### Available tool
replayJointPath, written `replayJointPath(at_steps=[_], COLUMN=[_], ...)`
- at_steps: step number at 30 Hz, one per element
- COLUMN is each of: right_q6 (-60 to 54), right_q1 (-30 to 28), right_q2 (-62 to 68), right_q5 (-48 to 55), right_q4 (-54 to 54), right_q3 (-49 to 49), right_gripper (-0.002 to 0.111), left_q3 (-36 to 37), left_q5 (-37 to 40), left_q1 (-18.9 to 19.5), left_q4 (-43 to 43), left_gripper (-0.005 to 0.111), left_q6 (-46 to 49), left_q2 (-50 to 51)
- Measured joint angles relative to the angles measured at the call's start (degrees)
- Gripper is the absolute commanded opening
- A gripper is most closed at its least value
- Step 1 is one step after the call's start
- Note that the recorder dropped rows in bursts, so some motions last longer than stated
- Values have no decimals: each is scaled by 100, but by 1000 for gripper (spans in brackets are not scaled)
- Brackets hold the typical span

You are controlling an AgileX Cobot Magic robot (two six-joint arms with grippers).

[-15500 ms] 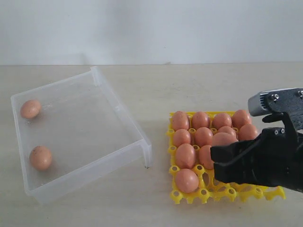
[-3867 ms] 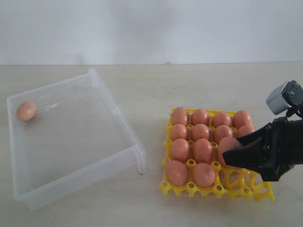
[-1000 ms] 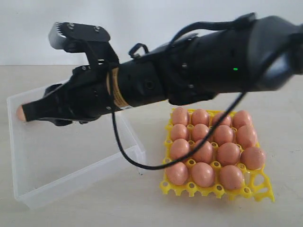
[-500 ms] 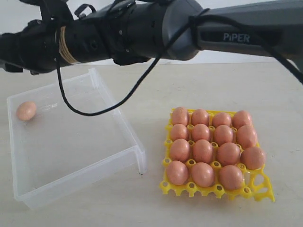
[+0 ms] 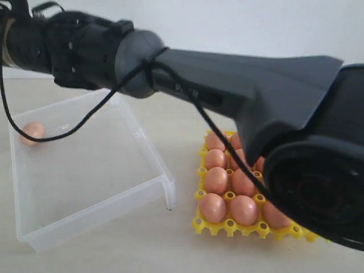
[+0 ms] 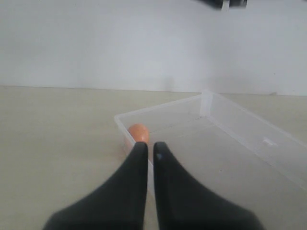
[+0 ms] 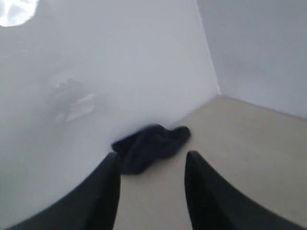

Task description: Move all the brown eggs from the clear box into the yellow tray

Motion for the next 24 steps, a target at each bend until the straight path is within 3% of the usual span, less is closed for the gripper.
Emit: replayJointPath(at_steps=[3,6,10,11,13,15,24], right_q6=[202,361,873,956,1010,1065,1186], right_q1=[-39,-75,-77,-77,-77,-77,-87], right_q2=[397,956,1766,1960,2250,2458,2522], right_q5=[435,735,760,803,836,794,700], right_q4=[41,88,111,111,111,122,110], right_q3=[-11,-214,-681,-794,-937,-1009,-1055], right_gripper=[35,18,15,18,45,62,62], left_q3=[0,0,0,0,0,0,0], left_q5=[0,0,0,0,0,0,0], left_q1=[0,0,0,0,0,0,0], left_q4=[0,0,0,0,0,0,0], left_gripper=[4,4,4,4,4,4,4], left_q6=[0,0,0,0,0,0,0], left_q2=[0,0,0,0,0,0,0])
